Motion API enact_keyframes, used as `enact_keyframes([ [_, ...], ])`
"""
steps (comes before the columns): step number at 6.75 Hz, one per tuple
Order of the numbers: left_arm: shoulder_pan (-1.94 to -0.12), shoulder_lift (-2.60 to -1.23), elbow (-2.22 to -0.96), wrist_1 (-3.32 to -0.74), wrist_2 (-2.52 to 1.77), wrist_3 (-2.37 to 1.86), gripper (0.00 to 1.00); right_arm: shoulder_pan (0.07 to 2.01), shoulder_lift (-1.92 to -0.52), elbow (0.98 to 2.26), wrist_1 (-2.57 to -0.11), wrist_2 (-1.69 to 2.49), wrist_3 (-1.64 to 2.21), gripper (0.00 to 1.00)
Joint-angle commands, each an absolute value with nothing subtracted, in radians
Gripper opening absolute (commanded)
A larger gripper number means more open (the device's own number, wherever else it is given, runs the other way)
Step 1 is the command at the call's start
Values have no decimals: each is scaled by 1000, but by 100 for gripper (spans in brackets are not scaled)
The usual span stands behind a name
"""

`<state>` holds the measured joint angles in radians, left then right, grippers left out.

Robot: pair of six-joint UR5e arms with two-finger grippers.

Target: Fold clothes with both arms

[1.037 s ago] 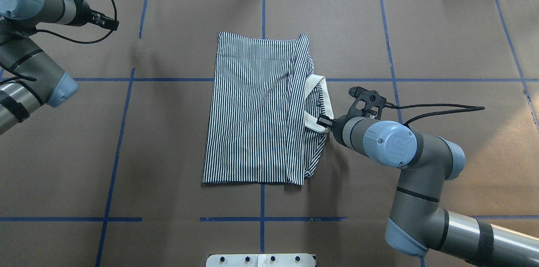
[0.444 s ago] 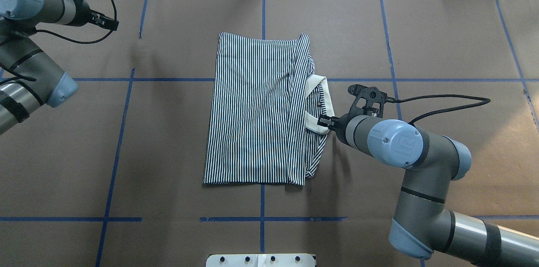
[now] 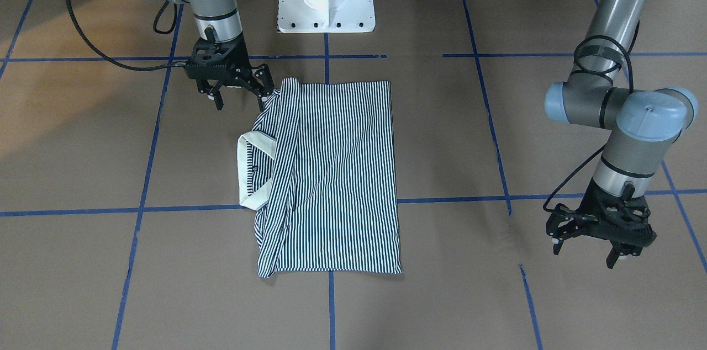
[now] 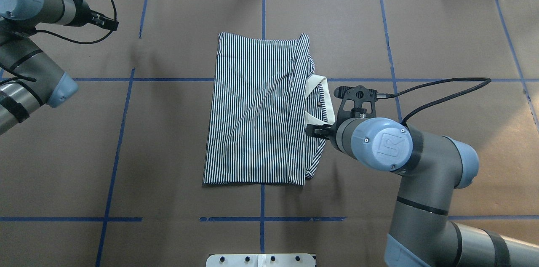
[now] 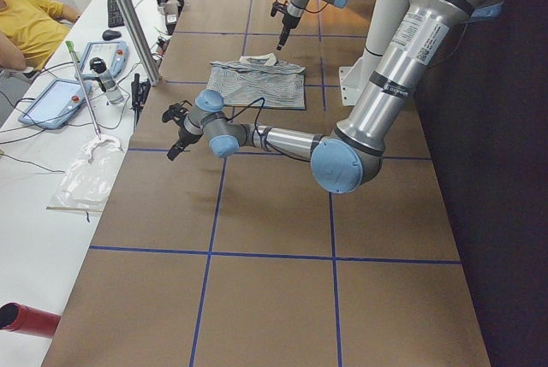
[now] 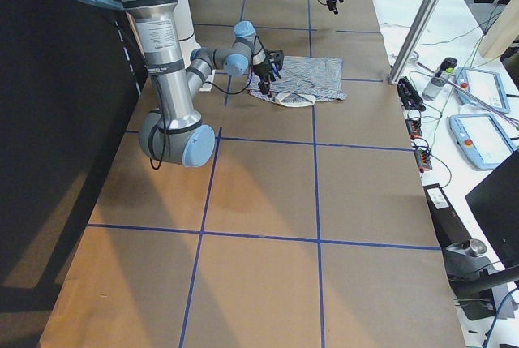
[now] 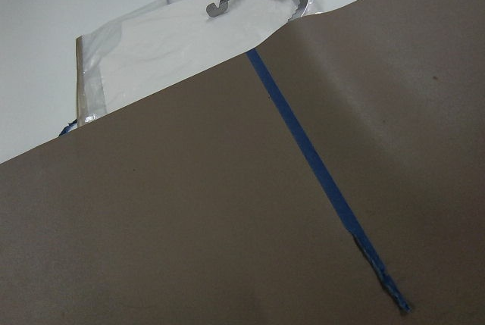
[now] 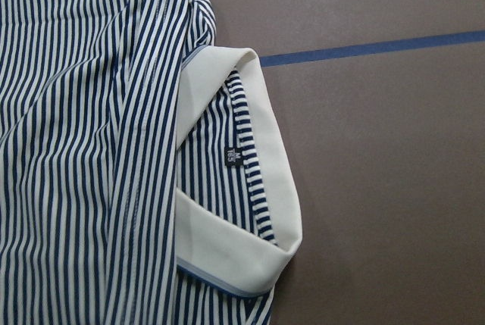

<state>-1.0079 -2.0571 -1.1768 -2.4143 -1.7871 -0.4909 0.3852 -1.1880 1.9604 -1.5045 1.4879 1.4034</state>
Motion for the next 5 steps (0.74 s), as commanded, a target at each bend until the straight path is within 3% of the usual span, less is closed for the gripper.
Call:
enact_keyframes([
  [1,-1008,-2057,-1177,-2414,-1787,-491,100,330,-1086,1927,-1610,1489,1332,100],
  [3,-1008,-2056,-1178,-2414,-1799,-491,100,292,-1045,1883,-1643,1490,1257,95],
  [4,-1008,-2056,-1184,-2414,-1799,-491,100,276,-1002,1834,-1643,1483,1256,69],
  [5,-1008,-2056,-1187,-2411,-1801,-491,100,270,-991,1821,-1643,1485,1253,56],
])
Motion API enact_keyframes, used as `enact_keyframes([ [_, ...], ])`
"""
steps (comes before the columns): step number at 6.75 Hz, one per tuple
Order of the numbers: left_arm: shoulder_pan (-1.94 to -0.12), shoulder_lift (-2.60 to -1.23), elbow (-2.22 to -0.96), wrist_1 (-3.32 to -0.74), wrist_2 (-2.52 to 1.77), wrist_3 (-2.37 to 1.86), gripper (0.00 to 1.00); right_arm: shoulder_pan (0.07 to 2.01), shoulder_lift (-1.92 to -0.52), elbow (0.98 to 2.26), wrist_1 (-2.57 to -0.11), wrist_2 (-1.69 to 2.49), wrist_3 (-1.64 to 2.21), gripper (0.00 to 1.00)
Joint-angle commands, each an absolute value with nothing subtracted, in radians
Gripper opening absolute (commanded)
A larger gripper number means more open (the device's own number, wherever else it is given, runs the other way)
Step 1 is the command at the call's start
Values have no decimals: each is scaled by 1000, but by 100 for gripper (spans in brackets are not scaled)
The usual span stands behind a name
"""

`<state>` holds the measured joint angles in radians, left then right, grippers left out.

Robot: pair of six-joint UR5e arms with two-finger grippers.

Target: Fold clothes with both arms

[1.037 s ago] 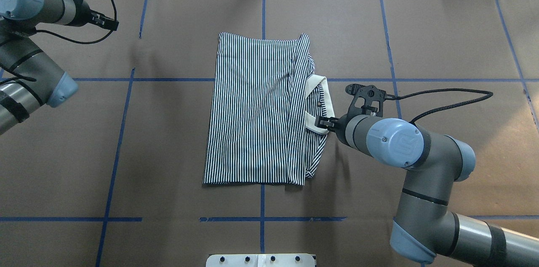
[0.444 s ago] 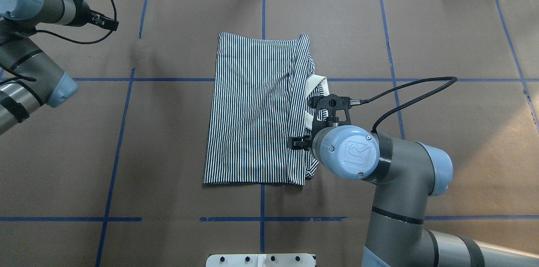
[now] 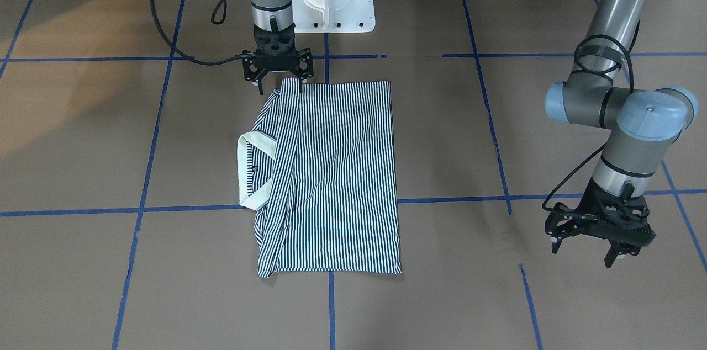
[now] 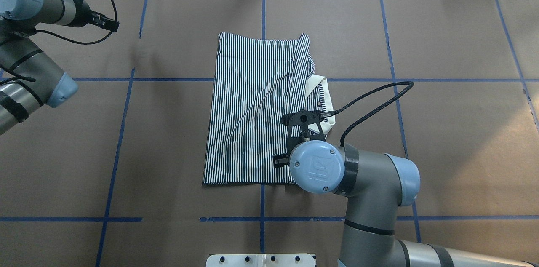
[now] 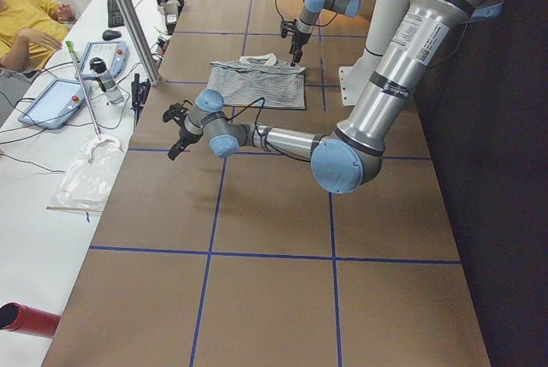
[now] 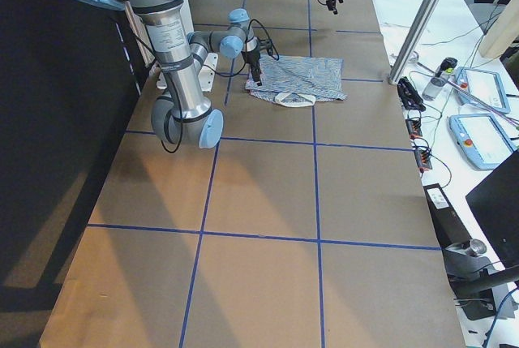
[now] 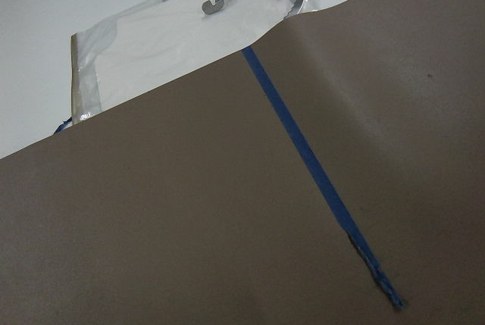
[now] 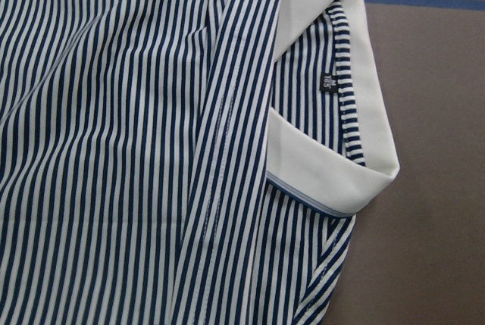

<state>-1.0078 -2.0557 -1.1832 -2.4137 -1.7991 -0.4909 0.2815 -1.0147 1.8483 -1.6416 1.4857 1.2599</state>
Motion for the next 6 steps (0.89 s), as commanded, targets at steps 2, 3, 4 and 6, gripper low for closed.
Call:
enact_keyframes([
  [2,-1006,-2056,-1189,-2410,-1801,-494,100,249,-976,1799,-1644,1491,1226,48],
  [3,-1006,-2056,-1189,-2410,-1799,-497,100,245,-976,1799,-1660,1493,1174,42],
  [4,-1006,-2056,-1189,-2410,-1799,-499,100,245,-979,1801,-1678,1503,1111,42],
  [6,-999,-2056,-1189,-2413,-1799,-512,100,245,-977,1810,-1715,1531,1063,42],
])
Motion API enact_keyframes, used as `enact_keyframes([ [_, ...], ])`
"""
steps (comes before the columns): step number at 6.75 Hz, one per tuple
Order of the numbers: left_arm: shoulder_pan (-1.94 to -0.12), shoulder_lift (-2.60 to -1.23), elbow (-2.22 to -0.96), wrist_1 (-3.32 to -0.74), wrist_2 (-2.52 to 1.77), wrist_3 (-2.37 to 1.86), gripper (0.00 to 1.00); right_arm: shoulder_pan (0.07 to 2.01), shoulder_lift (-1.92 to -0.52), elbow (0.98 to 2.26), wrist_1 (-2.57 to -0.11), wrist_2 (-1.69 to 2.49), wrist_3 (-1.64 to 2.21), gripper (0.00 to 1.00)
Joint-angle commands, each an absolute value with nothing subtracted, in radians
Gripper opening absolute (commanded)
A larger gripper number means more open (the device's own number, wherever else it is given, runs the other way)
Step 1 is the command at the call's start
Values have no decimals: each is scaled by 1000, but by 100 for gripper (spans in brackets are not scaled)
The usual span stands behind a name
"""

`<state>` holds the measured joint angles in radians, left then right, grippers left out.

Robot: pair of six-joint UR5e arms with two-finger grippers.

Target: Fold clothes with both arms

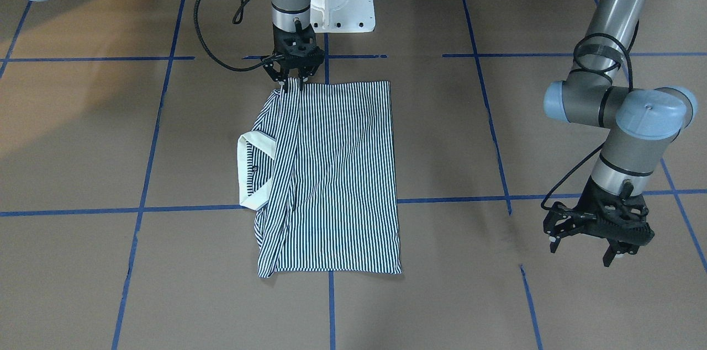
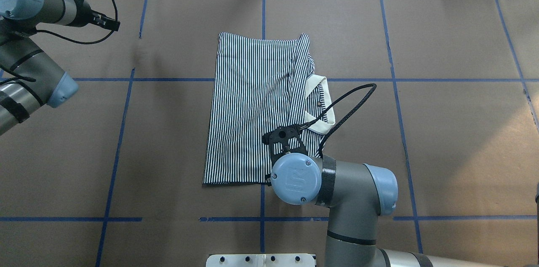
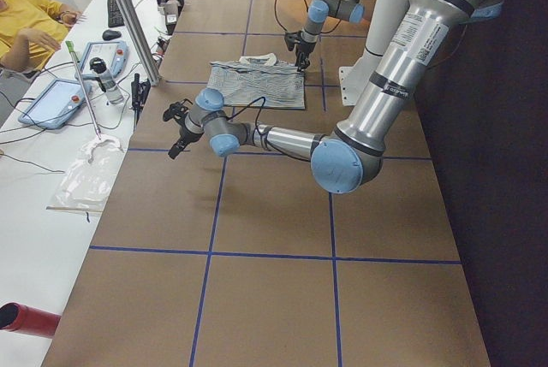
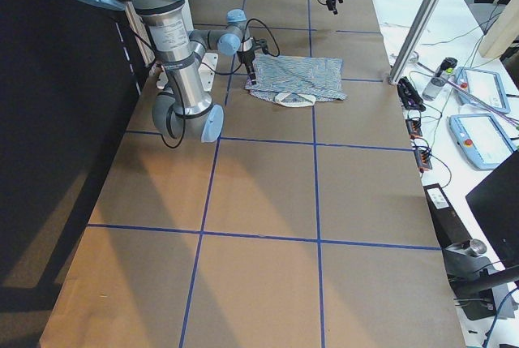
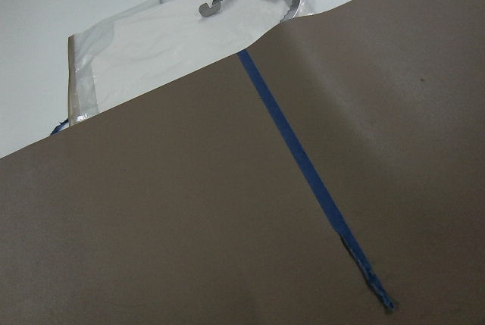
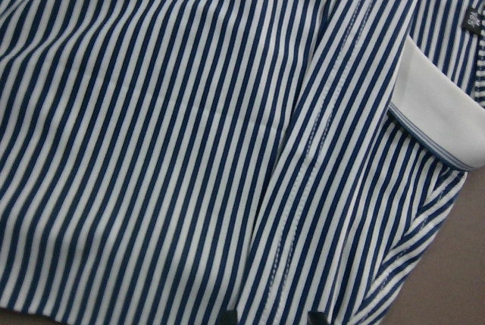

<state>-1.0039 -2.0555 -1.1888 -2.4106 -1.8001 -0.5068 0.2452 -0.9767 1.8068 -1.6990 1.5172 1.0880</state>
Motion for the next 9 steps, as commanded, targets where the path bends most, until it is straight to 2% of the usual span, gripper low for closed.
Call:
enact_keyframes([
  [1,-991,-2056,-1186,-2413,-1799,-514,100,236,-976,1809,-1715,1534,1063,42],
  [9,-986,-2056,-1186,-2414,-1799,-514,100,215,-974,1806,-1712,1523,1063,42],
])
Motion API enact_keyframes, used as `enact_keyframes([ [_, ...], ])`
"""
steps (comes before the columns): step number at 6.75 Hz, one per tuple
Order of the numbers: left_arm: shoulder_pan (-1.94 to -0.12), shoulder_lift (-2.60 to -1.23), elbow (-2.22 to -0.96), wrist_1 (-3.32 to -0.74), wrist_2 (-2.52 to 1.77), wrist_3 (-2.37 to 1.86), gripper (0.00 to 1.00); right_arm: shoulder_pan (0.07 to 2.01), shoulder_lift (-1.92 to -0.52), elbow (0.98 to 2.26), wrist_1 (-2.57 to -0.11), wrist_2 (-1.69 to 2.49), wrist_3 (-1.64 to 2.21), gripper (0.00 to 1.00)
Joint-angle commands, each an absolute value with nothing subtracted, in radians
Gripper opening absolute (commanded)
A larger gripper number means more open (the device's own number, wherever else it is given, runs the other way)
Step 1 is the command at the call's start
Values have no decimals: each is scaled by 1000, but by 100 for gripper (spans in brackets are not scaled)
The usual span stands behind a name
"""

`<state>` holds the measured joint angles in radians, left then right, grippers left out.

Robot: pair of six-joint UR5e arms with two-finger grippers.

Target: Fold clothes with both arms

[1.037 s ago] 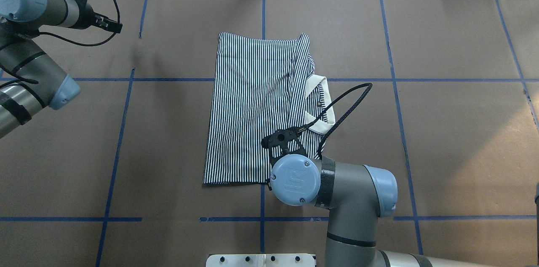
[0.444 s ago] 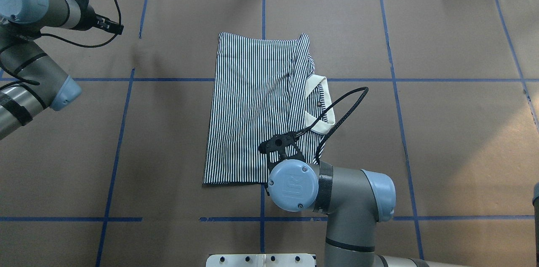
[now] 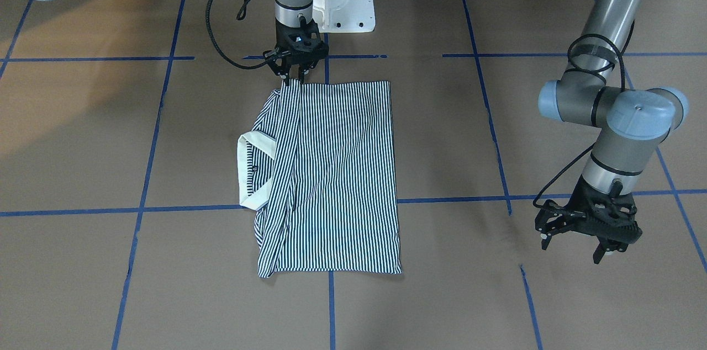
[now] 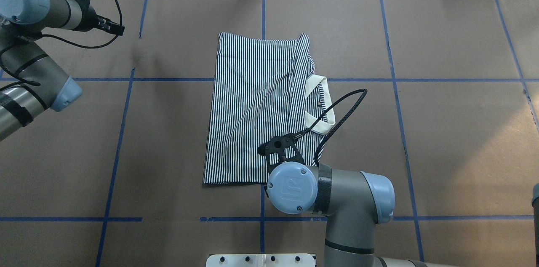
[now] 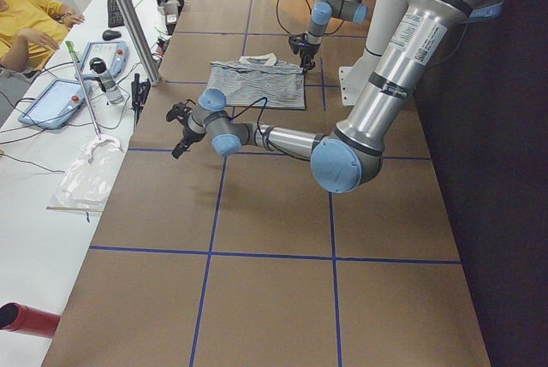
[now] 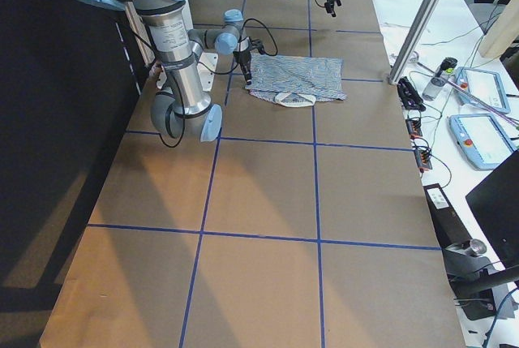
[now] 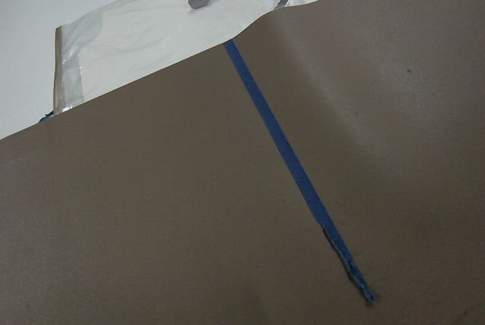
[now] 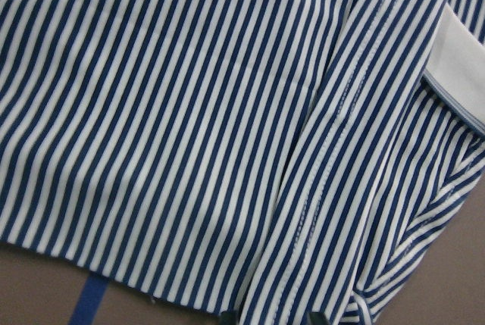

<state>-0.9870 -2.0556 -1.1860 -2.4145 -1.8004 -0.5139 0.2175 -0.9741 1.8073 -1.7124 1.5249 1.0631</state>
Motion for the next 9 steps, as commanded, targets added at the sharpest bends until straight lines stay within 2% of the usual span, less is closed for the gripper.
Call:
enact_keyframes([
  [1,-986,-2056,-1186,-2414,-1799,-514,100,215,-974,1804,-1712,1522,1065,42],
  [4,-986,-2056,-1187,-2414,-1801,-514,100,206,-979,1799,-1713,1517,1068,45],
  [6,-986,-2056,-1186,-2414,-1801,-514,100,206,-977,1799,-1713,1517,1069,55],
  [7,-986,-2056,-1186,-2414,-1799,-514,100,206,-977,1799,-1713,1516,1071,52],
  [8,-986,-2056,-1186,-2414,-1799,-514,100,206,-977,1799,-1715,1499,1069,29],
  [9,-986,-2056,-1186,-2414,-1799,-514,100,206,-977,1801,-1715,1491,1069,0],
])
